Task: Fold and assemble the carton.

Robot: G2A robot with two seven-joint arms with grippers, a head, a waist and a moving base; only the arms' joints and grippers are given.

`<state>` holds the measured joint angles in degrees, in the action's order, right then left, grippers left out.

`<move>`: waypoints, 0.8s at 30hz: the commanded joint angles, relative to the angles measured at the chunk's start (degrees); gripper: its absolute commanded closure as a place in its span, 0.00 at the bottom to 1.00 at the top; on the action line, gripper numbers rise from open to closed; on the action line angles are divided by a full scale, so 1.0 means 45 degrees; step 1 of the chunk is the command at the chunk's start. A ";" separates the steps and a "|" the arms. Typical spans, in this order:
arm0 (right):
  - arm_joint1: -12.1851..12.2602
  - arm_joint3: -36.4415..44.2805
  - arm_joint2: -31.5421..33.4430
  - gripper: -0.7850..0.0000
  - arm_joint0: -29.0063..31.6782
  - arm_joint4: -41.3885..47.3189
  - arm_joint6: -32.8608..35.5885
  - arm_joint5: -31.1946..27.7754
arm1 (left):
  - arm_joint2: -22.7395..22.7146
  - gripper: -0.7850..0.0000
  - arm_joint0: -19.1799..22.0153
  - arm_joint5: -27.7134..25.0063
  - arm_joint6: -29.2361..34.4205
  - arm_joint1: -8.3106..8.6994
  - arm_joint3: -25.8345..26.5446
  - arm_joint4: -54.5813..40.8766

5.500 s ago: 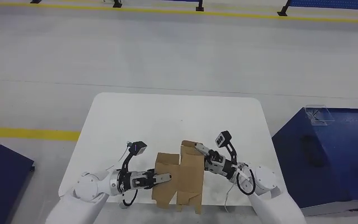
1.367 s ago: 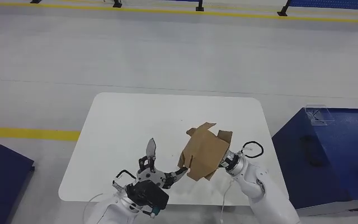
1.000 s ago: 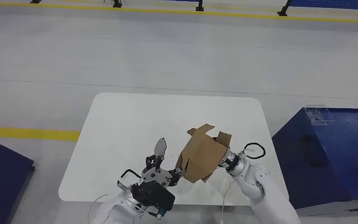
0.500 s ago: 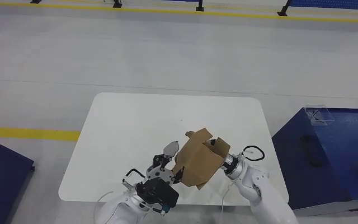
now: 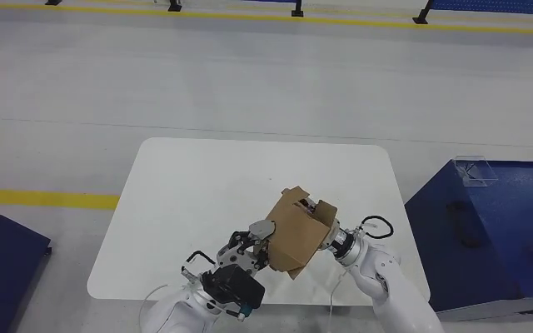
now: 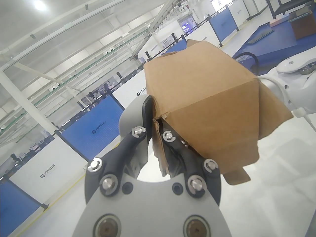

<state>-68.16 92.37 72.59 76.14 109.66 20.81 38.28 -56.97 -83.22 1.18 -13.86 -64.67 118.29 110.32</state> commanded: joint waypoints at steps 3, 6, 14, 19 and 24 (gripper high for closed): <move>0.0092 -0.0661 0.0785 0.00 -0.0327 -0.1024 0.0073 -0.0762 | -0.0426 1.00 -0.0379 -0.0599 0.1215 -0.0019 0.0364 -0.1525; 0.0233 -0.1318 0.1639 0.00 -0.0578 -0.1669 0.0472 -0.0655 | -0.1154 1.00 -0.0440 -0.1560 0.1908 -0.0033 0.0332 -0.4423; 0.0728 -0.0583 0.4215 0.00 -0.0434 -0.4335 0.2288 -0.0758 | -0.2662 1.00 0.0452 -0.5341 0.4576 -0.0031 -0.1519 -1.3295; 0.0764 -0.0039 0.4463 0.00 -0.0184 -0.4818 0.2856 -0.1208 | -0.2880 1.00 0.0799 -0.5651 0.5521 0.0001 -0.1830 -1.4043; 0.0764 -0.0039 0.4463 0.00 -0.0184 -0.4818 0.2856 -0.1208 | -0.2880 1.00 0.0799 -0.5651 0.5521 0.0001 -0.1830 -1.4043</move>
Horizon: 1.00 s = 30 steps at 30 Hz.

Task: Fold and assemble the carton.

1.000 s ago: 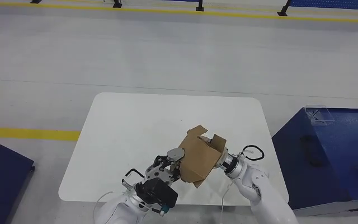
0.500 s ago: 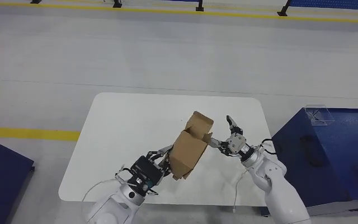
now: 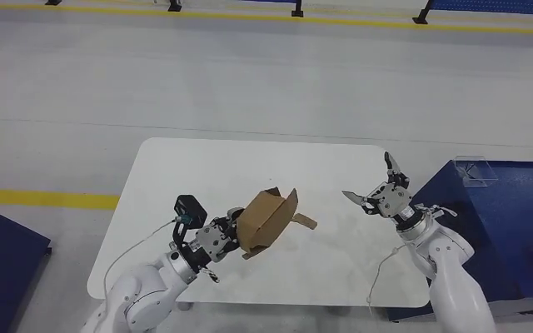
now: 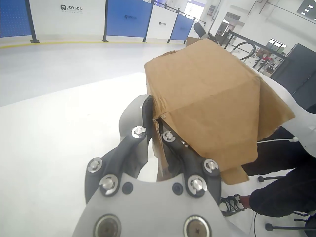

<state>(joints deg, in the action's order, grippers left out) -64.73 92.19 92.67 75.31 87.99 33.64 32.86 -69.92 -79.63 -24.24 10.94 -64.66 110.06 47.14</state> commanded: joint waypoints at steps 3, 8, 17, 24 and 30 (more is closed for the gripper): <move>0.0023 0.0400 -0.0056 0.00 0.0060 -0.1001 0.0112 -0.0597 | 0.0132 1.00 -0.0134 -0.0006 0.0024 -0.0032 0.0010 -0.0782; 0.0152 0.0805 0.0355 0.00 0.0381 -0.3406 0.2892 -0.2567 | 0.0266 1.00 0.0131 0.0908 0.4110 -0.0069 -0.0329 -1.0022; 0.0407 0.1033 0.1057 0.00 0.0710 -0.6108 0.6210 -0.4297 | 0.0261 1.00 0.2039 0.5170 0.9652 -0.0112 -0.2606 -1.8502; 0.0411 0.1568 0.0300 0.00 0.1015 -0.6327 0.6118 -0.3530 | 0.1312 1.00 0.2746 0.4278 1.1608 -0.0218 -0.3293 -1.8069; 0.0494 0.2203 -0.0014 0.00 0.1221 -0.6577 0.6736 -0.2703 | 0.1723 1.00 0.2971 0.3486 1.2013 -0.0248 -0.3618 -1.7287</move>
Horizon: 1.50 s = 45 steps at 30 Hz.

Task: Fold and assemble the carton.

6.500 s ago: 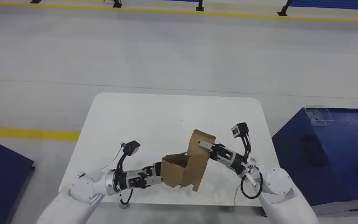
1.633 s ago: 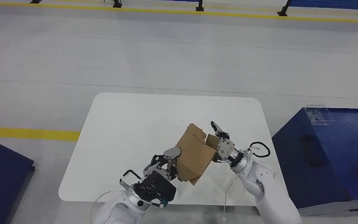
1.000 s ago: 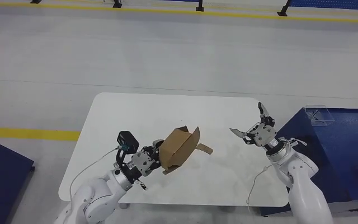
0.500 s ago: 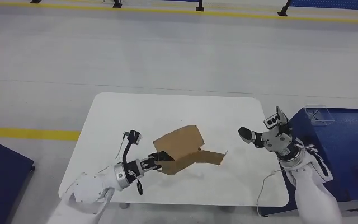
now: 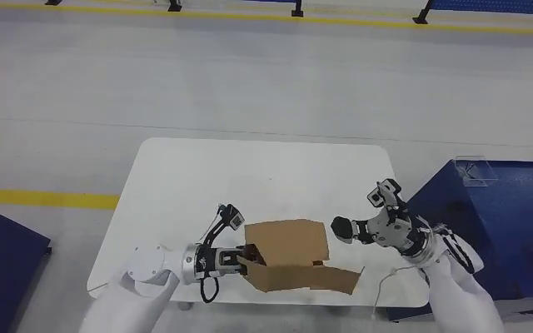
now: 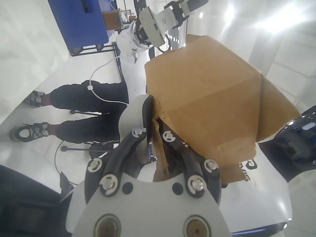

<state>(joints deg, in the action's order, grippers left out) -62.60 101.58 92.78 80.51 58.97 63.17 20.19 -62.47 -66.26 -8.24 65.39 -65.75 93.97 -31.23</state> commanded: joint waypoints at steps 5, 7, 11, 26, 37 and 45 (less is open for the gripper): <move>0.0087 0.0513 -0.0288 0.00 0.0413 -0.0880 0.0619 -0.0146 | 0.0242 1.00 0.0106 0.0200 -0.0350 -0.0039 -0.0197 0.0164; 0.0104 0.0643 -0.0383 0.00 0.0534 -0.0879 0.0830 -0.0107 | 0.0341 1.00 0.0170 0.0406 -0.0296 -0.0051 -0.0239 0.0118; 0.0140 0.1010 -0.0499 0.00 0.0756 -0.1196 0.0902 -0.0314 | 0.0512 1.00 0.0195 0.0433 -0.0231 -0.0069 -0.0300 0.0146; 0.0272 0.1673 -0.1068 0.67 0.1215 -0.3342 0.0895 -0.1757 | 0.1026 1.00 0.0161 0.0879 -0.0041 -0.0069 -0.0287 0.0610; 0.0362 0.1646 -0.1132 1.00 0.1313 -0.4060 0.0683 -0.1564 | 0.0386 0.00 0.0149 0.0826 -0.1549 0.0012 -0.0351 0.1050; 0.0319 0.1557 -0.0866 1.00 0.1235 -0.3836 -0.0219 -0.3055 | -0.0953 0.00 -0.0212 -0.0078 -0.4573 0.0130 -0.0377 0.2188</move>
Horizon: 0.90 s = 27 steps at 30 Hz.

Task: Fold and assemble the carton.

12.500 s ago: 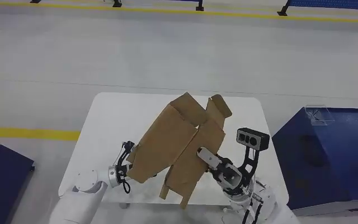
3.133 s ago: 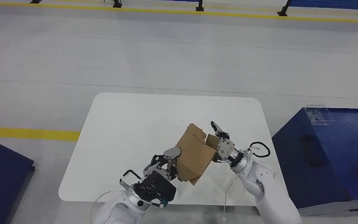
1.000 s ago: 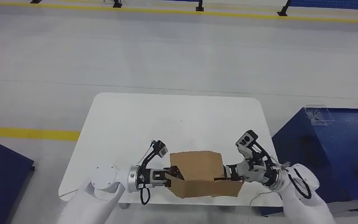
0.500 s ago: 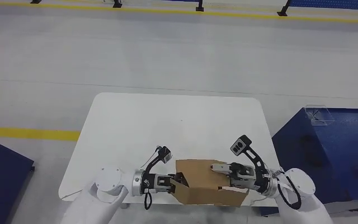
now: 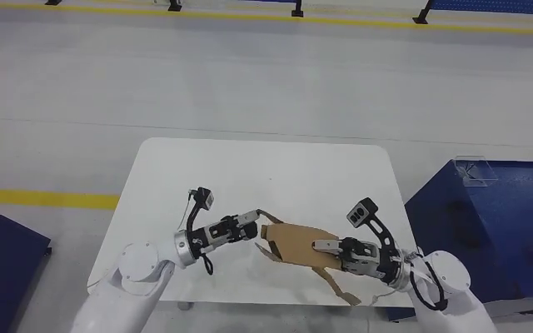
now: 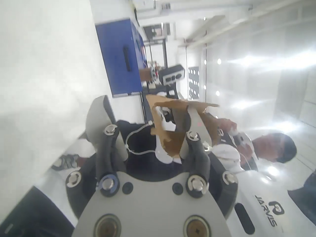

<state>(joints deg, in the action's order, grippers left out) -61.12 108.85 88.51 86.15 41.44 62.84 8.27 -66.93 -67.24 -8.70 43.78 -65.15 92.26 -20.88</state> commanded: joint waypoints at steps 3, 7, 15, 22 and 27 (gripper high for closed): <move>-0.0013 -0.0085 0.0129 1.00 -0.0032 0.0013 -0.0261 -0.0658 | 0.0037 0.00 0.0004 0.0023 0.0229 -0.0002 0.0003 -0.0111; -0.0016 -0.0054 0.0138 1.00 -0.0040 -0.0005 -0.0333 -0.0718 | 0.0037 0.00 0.0004 0.0023 0.0229 -0.0002 0.0003 -0.0111; -0.0045 0.0255 0.0572 1.00 0.0017 -0.1095 -0.1264 -0.3571 | -0.0110 0.00 -0.0588 -0.0013 -0.1388 0.0091 0.1203 0.2492; -0.0042 0.0179 0.0584 1.00 0.0109 -0.1179 -0.1274 -0.3864 | -0.0674 0.00 -0.1159 -0.0015 -0.2327 0.0175 0.2172 0.3275; -0.0036 0.0231 0.0501 1.00 0.0125 -0.2439 -0.1727 -0.4424 | -0.0859 0.00 -0.1187 -0.0273 -0.2669 0.0172 0.2414 0.3206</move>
<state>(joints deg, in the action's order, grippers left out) -61.30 109.80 91.05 86.64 34.81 56.16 -9.99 -70.08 -72.48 -8.90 33.12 -64.37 102.21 -6.29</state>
